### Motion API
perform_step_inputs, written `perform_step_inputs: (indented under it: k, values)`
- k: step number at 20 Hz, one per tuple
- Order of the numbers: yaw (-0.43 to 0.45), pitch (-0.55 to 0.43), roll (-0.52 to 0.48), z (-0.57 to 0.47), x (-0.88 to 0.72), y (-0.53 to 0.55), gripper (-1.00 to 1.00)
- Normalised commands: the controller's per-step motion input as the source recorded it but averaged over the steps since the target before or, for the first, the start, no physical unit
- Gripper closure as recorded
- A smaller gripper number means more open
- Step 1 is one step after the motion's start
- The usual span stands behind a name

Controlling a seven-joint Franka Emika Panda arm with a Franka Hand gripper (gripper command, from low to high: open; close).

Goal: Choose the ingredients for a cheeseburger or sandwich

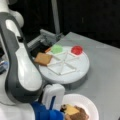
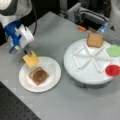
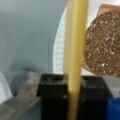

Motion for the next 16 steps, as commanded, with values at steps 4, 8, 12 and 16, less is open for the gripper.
perform_step_inputs:
  k: [4,8,12,16]
  values:
    - [0.014,0.12,-0.363,-0.16,0.27,0.09,1.0]
    - [0.022,0.088,-0.267,-0.18,0.19,0.18,1.0]
    - [0.006,0.073,-0.132,-0.08,0.06,0.15,1.0]
    - [0.004,0.053,-0.067,-0.02,-0.04,0.08,1.0]
